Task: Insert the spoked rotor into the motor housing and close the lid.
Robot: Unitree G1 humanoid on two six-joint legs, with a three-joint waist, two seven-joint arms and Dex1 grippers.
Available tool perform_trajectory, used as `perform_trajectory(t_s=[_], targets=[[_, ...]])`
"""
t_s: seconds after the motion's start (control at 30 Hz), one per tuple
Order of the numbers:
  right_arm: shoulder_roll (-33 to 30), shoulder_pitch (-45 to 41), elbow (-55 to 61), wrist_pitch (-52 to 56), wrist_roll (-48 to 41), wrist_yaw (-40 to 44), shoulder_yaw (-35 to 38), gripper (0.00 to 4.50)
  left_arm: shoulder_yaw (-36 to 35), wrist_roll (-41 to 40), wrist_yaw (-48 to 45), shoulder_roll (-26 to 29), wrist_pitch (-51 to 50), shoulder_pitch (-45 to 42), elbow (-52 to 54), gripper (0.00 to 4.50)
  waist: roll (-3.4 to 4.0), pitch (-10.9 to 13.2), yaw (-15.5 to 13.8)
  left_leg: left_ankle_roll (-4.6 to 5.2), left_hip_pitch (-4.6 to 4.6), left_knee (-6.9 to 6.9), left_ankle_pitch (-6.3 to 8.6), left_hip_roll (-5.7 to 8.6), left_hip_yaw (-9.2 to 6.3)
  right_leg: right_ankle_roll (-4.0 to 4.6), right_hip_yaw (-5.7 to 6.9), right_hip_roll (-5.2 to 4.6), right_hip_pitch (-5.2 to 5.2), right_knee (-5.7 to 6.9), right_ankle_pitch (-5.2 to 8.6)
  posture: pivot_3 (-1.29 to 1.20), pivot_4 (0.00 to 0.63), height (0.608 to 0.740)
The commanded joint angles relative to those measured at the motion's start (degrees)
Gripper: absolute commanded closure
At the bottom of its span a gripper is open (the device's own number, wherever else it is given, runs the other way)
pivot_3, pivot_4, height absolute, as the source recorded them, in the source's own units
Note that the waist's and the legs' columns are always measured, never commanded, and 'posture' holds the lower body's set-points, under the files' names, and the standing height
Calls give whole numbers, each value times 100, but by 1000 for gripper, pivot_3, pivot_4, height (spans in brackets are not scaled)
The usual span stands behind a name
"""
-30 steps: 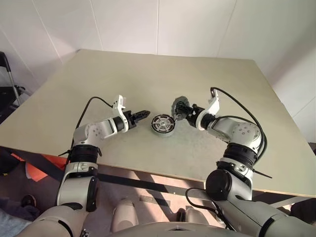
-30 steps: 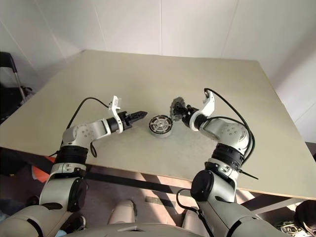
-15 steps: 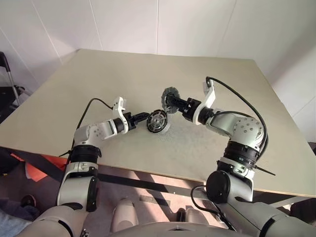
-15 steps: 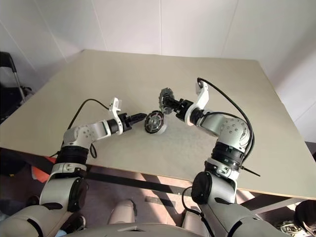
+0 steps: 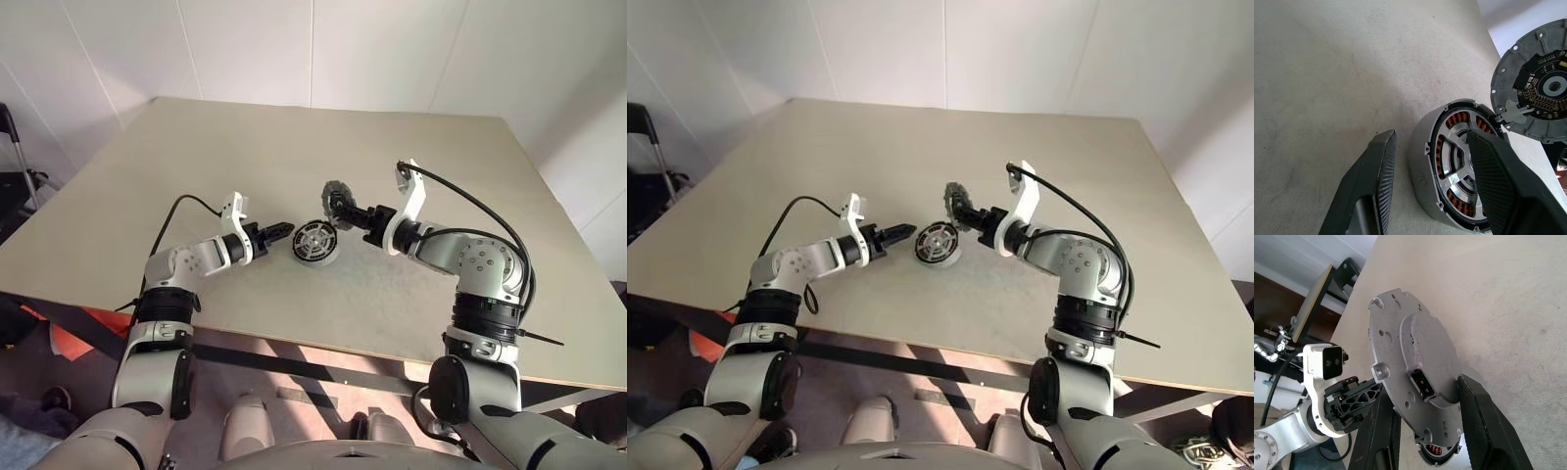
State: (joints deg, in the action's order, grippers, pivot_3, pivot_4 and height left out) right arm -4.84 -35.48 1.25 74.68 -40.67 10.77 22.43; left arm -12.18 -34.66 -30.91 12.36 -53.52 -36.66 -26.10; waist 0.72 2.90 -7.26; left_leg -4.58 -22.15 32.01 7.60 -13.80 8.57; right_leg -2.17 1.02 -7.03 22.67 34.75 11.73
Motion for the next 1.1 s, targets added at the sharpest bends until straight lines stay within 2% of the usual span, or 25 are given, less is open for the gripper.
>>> perform_trajectory(t_s=[0.03, 0.23, 0.33, 0.47, 0.83, 1.0, 1.07, 1.1], targets=[[-268, 109, 647, -267, 26, 409, -756, 2543, -71, 5, -37, 66, 93, -142, 47, 2056, 0, 0, -6, 0, 0, 0, 0, 0, 0, 0, 0, 0, 0, 0, 0, 0, 0, 740], [-593, 308, 954, -586, 213, 618, -1366, 2543, -68, 34, -48, 55, 105, -160, 6, 2056, -1, 0, 0, 1, -1, -1, 0, 0, 0, -1, 0, 1, 0, -3, 0, 0, 0, 740], [-700, 358, 981, -684, 244, 734, -1541, 1965, -82, 40, -48, 53, 105, -159, 11, 2056, -1, 0, 0, 0, -1, -1, 0, 0, 0, -1, 0, 0, 0, -2, 1, 0, 0, 740], [-844, 398, 1067, -876, 438, 737, -1766, 650, -102, 46, -43, 62, 114, -154, 6, 2056, -1, 0, -9, 1, -3, 0, 0, 0, 0, 0, 0, 0, 0, -2, 0, 0, 0, 740], [-994, 348, 1230, -1172, 455, 916, -1738, 650, -102, 66, -57, 43, 149, -162, -39, 2056, -2, 1, -15, 1, -3, 2, 0, 1, 0, 0, 0, -2, -2, -1, 0, 0, 0, 740], [-1580, 527, 1290, -2326, 1340, 1366, -2654, 650, -98, 63, -93, 41, 175, -184, -79, 2056, -3, 1, -30, 1, -5, 5, 0, 1, 0, 0, 0, -2, -3, -2, 0, 0, 0, 740], [-1680, 595, 774, -3112, 2039, 1384, -3212, 650, -110, 46, -133, 69, 178, -186, -65, 2056, -4, 0, -22, 1, -3, 5, 0, 0, -1, -1, 1, -1, -4, -2, 1, 0, 0, 740], [-1711, 614, 507, -3510, 2364, 1433, -3480, 484, -116, 45, -149, 86, 188, -192, -65, 2056, -5, 0, -3, 1, -3, 5, 0, 0, 0, -1, 0, -1, -3, -2, 1, 0, 0, 740]])
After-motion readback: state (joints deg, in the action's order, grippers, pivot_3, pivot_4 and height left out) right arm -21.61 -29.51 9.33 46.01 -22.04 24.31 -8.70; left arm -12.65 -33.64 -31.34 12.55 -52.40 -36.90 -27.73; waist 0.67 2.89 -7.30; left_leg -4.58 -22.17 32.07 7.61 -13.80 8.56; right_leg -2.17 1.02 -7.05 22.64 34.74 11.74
